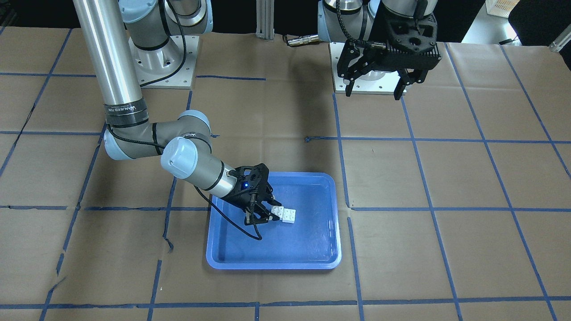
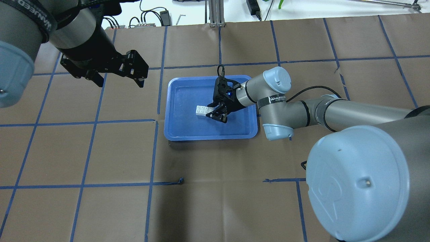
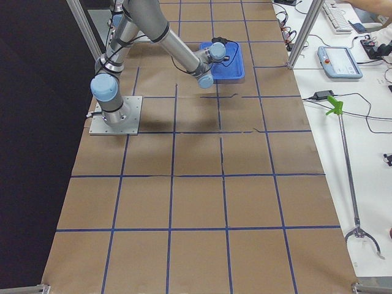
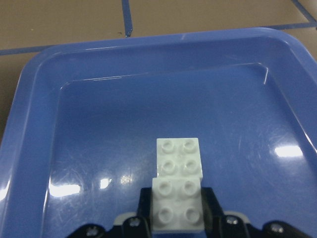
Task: Assemble white blocks and place on blue tray
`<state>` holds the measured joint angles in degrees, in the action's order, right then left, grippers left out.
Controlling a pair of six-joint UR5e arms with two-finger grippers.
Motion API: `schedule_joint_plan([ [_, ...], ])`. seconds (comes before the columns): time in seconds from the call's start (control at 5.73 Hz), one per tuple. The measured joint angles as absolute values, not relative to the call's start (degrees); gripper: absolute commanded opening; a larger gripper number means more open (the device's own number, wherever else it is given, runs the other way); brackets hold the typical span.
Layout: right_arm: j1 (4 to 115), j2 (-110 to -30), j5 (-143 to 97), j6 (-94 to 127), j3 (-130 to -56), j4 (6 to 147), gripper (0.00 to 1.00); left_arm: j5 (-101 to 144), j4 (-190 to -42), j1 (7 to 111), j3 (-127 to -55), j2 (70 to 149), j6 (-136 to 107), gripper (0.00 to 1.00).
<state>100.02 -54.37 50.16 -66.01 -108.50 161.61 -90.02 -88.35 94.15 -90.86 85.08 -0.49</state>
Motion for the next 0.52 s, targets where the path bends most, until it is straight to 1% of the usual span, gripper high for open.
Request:
schedule_joint_plan([
  [0.52,100.0,-54.3,51.6,-66.0,-108.3,162.7,0.29,-90.1,-88.3,94.1,-90.8,85.0,-0.5,0.99],
])
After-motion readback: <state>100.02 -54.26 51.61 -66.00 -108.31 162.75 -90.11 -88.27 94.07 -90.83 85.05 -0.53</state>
